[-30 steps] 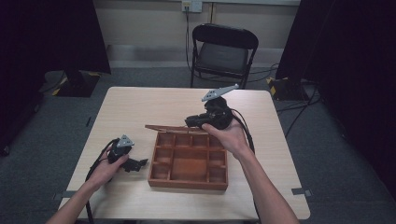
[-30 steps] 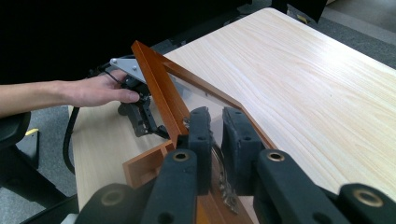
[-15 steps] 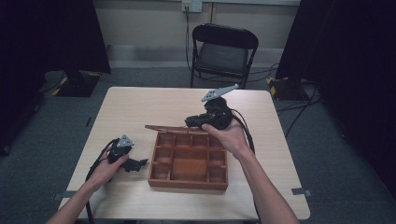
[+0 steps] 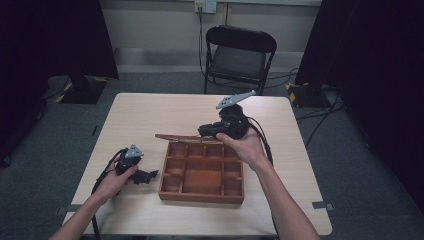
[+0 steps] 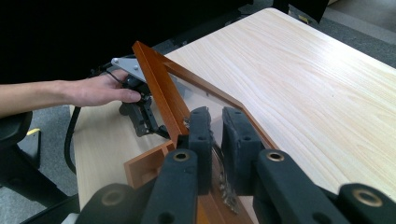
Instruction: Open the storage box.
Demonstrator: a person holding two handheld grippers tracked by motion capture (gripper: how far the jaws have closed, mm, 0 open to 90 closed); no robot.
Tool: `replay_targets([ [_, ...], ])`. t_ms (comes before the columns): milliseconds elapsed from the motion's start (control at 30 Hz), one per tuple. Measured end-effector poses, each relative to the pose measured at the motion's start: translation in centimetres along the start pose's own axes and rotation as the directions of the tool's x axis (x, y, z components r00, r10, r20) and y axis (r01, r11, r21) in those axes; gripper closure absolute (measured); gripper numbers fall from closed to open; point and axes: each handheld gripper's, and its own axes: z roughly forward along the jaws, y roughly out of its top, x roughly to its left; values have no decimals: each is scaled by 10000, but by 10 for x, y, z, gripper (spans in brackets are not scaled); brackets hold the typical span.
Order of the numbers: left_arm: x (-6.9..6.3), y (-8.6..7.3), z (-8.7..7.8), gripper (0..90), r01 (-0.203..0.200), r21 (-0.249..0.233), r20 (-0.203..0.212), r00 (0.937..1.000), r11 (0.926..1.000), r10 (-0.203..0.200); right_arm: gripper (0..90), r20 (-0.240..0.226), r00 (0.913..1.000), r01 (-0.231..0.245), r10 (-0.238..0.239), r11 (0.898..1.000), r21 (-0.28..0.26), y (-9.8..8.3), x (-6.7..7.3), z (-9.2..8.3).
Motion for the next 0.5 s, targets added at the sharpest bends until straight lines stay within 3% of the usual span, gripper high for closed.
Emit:
replay_targets([
  [500,0,0,0,0,21,-15,2,10000,10000,-21,829,-7,10000,7,-7,10000,-3,0,0,0],
])
